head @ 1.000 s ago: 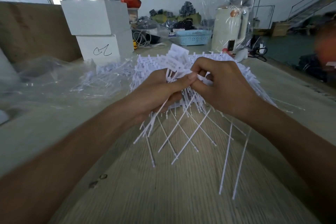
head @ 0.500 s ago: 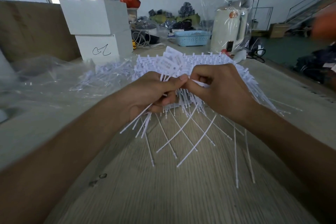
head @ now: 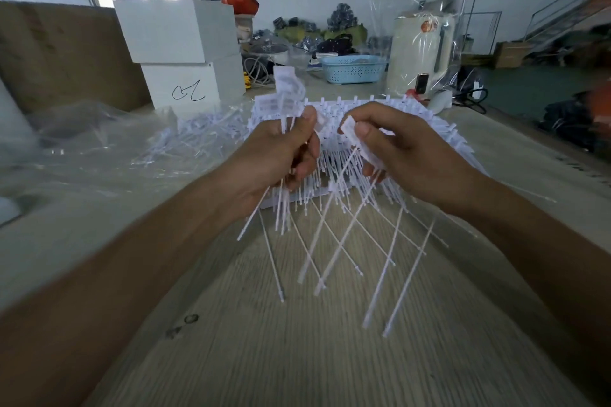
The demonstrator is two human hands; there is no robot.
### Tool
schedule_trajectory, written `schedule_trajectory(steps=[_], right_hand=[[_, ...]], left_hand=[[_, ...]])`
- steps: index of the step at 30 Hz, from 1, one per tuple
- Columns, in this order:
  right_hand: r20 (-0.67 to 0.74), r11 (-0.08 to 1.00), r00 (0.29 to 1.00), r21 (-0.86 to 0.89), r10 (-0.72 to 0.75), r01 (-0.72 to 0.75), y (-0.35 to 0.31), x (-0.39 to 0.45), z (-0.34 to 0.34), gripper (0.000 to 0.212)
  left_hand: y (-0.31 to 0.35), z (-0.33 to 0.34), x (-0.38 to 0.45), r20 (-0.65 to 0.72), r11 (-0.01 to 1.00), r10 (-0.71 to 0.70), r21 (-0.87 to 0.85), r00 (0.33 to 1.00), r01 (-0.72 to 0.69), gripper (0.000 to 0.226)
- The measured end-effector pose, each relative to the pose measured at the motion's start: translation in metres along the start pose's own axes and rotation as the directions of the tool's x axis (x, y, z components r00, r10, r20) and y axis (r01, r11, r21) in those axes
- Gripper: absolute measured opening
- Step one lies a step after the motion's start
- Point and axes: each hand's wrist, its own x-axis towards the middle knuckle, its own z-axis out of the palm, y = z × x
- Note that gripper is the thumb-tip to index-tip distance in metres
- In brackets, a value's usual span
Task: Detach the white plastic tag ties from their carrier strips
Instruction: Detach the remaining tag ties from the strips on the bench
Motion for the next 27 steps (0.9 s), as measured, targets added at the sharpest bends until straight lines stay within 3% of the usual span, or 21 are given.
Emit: schedule_trajectory(steps=[4, 8, 11, 14, 20, 27], right_hand=[[0.032, 0.996, 0.999, -0.093, -0.006, 0.009, 0.004, 0.002, 0.003, 0.024], [0.061, 0.998, 0.997, -0.025, 0.055, -0.053, 0.005, 0.002, 0.005, 0.024], [0.037, 0.990, 0.995, 0.101, 0.098, -0.101, 0.004, 0.001, 0.004, 0.024], [0.048, 0.977, 0.996, 0.199, 0.075, -0.083, 0.001, -0.001, 0.002, 0.020], [0.069, 0.901, 0.995, 0.422, 0.077, -0.099, -0.006, -0.003, 0.001, 0.024], [0.127, 0.887, 0.972, 0.398, 0.199, -0.233, -0.009, -0.007, 0.008, 0.028]], left_hand=[[0.001, 0.002, -0.002, 0.023, 0.997, -0.033, -0.069, 0.999, 0.035, 0.049], [0.002, 0.003, -0.001, 0.039, 0.993, -0.100, -0.061, 0.994, 0.102, 0.044], [-0.002, 0.007, -0.001, 0.003, 0.995, -0.019, -0.103, 1.000, 0.019, 0.035], [-0.005, 0.007, -0.001, -0.032, 0.988, 0.073, -0.133, 0.997, -0.077, 0.013], [-0.006, 0.001, -0.004, 0.046, 0.971, 0.239, -0.037, 0.970, -0.237, 0.015], [-0.010, 0.001, -0.002, -0.004, 0.945, 0.325, 0.032, 0.946, -0.325, 0.004]])
